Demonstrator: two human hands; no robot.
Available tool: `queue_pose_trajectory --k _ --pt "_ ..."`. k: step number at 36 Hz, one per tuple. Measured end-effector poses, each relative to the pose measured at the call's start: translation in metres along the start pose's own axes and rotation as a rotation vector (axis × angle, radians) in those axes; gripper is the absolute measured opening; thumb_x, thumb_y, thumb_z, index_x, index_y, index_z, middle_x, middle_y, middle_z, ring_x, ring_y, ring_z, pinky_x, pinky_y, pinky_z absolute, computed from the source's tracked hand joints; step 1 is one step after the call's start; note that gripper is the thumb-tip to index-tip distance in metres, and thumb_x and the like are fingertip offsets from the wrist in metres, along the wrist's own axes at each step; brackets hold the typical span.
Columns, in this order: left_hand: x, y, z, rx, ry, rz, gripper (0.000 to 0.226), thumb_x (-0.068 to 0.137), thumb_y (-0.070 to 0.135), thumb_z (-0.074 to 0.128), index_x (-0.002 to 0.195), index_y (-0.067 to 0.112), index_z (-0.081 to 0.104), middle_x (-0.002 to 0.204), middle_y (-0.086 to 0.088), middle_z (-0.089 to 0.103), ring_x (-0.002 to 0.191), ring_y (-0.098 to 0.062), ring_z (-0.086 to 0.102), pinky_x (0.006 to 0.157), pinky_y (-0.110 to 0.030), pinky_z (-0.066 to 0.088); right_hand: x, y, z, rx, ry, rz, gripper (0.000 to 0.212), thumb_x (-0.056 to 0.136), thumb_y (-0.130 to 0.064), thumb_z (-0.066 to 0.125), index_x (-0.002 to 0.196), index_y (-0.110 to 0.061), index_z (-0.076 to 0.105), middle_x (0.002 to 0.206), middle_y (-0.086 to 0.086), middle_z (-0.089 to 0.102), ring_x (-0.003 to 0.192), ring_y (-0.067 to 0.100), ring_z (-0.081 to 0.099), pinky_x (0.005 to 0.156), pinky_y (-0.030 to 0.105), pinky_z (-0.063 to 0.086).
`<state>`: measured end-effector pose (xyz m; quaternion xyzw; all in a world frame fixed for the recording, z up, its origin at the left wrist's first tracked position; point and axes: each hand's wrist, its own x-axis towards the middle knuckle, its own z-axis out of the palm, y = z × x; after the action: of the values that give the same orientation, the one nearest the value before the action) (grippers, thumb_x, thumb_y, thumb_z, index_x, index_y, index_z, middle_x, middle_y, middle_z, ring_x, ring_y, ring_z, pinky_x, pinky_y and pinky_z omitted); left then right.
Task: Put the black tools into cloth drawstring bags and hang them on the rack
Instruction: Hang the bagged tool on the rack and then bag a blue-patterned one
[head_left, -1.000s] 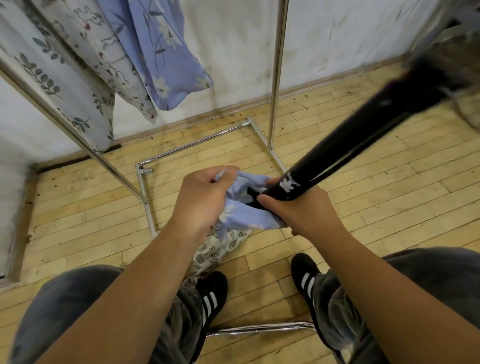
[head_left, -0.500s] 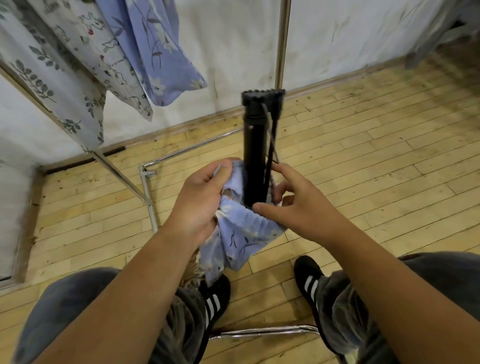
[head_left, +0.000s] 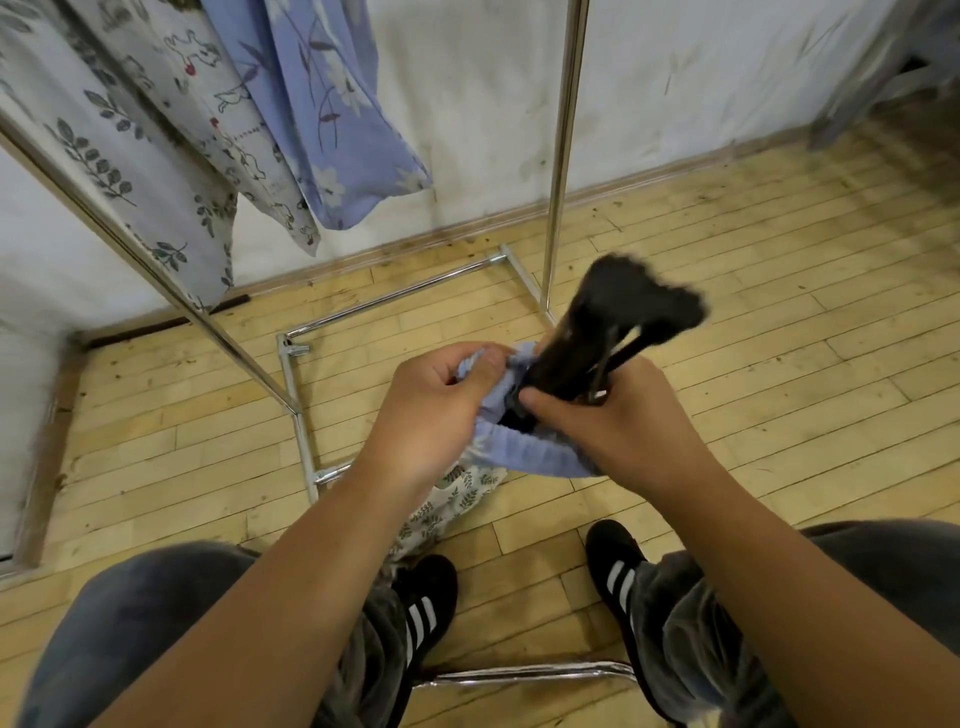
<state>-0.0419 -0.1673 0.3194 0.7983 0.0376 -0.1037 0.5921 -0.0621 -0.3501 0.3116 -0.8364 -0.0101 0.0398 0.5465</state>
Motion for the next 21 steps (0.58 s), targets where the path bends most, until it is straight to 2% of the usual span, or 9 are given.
queue_pose_trajectory --k 2,4,6,8,10,14,16,18,21 --pt "-0.001 0.003 0.0 -0.064 0.007 0.025 0.022 0.104 0.028 0.058 0.106 0.022 0.08 0.094 0.008 0.082 0.086 -0.007 0.078 0.076 -0.021 0.06 0.002 0.011 0.007 -0.308 -0.089 0.022 0.015 0.085 -0.039 0.079 0.094 -0.033 0.069 0.082 -0.017 0.069 0.074 -0.001 0.066 0.068 0.011 0.051" --pt "-0.001 0.004 0.0 -0.166 0.024 -0.007 0.022 0.103 0.028 0.06 0.106 0.019 0.08 0.094 0.002 0.082 0.086 -0.013 0.079 0.077 -0.03 0.063 0.004 0.02 0.016 -0.555 -0.19 0.008 0.015 0.091 -0.042 0.068 0.099 -0.03 0.066 0.087 -0.006 0.068 0.077 0.014 0.063 0.074 0.029 0.056" --pt "-0.002 0.002 0.002 -0.177 0.054 -0.036 0.021 0.103 0.026 0.062 0.103 0.016 0.08 0.076 0.006 0.079 0.068 -0.005 0.074 0.063 -0.021 0.058 0.006 0.02 0.022 -0.647 -0.223 0.009 0.009 0.094 -0.033 0.06 0.089 -0.038 0.053 0.078 -0.011 0.058 0.077 0.019 0.06 0.074 0.036 0.057" --pt "-0.003 0.002 0.002 -0.125 0.079 -0.061 0.023 0.105 0.024 0.059 0.096 0.016 0.078 0.05 0.014 0.062 0.043 0.001 0.054 0.046 -0.012 0.042 0.009 0.02 0.023 -0.58 -0.197 0.003 0.027 0.092 -0.03 0.062 0.073 -0.032 0.043 0.067 -0.014 0.05 0.068 0.013 0.059 0.067 0.032 0.054" --pt "0.0 0.002 -0.001 -0.14 0.058 -0.114 0.028 0.106 0.029 0.057 0.088 0.021 0.076 0.053 0.006 0.057 0.039 -0.004 0.042 0.044 -0.016 0.034 0.008 0.015 0.019 -0.468 -0.151 0.008 0.034 0.087 -0.03 0.071 0.064 -0.035 0.046 0.064 -0.015 0.054 0.061 0.001 0.056 0.059 0.016 0.044" --pt "0.002 0.003 -0.008 -0.23 -0.187 -0.281 0.026 0.098 0.038 0.065 0.112 0.021 0.078 0.097 -0.012 0.063 0.057 -0.007 0.049 0.068 -0.025 0.041 0.005 0.015 0.016 -0.231 -0.039 0.094 0.019 0.081 -0.029 0.082 0.081 -0.033 0.063 0.072 -0.018 0.065 0.067 -0.009 0.06 0.056 0.007 0.044" --pt "0.002 0.004 -0.01 -0.3 -0.354 -0.302 0.035 0.087 0.032 0.073 0.119 0.018 0.077 0.107 -0.013 0.073 0.077 -0.012 0.064 0.085 -0.029 0.049 0.007 0.019 0.014 -0.231 0.001 0.141 0.024 0.083 -0.029 0.08 0.073 -0.032 0.058 0.064 -0.015 0.061 0.06 -0.006 0.057 0.049 0.008 0.041" --pt "0.0 0.008 -0.012 -0.32 -0.492 -0.261 0.042 0.084 0.013 0.074 0.126 0.011 0.072 0.121 -0.017 0.075 0.109 -0.024 0.071 0.103 -0.034 0.052 0.009 0.023 0.013 -0.299 0.023 0.161 0.033 0.087 -0.028 0.074 0.065 -0.03 0.049 0.057 -0.011 0.054 0.053 -0.002 0.052 0.044 0.011 0.036" --pt "-0.001 0.011 -0.015 -0.224 -0.589 -0.166 0.055 0.087 -0.019 0.065 0.132 0.013 0.065 0.127 -0.012 0.074 0.121 -0.027 0.069 0.107 -0.037 0.053 0.011 0.023 0.012 -0.407 0.061 0.16 0.038 0.087 -0.026 0.071 0.062 -0.029 0.042 0.056 -0.011 0.048 0.052 -0.001 0.047 0.044 0.01 0.032"
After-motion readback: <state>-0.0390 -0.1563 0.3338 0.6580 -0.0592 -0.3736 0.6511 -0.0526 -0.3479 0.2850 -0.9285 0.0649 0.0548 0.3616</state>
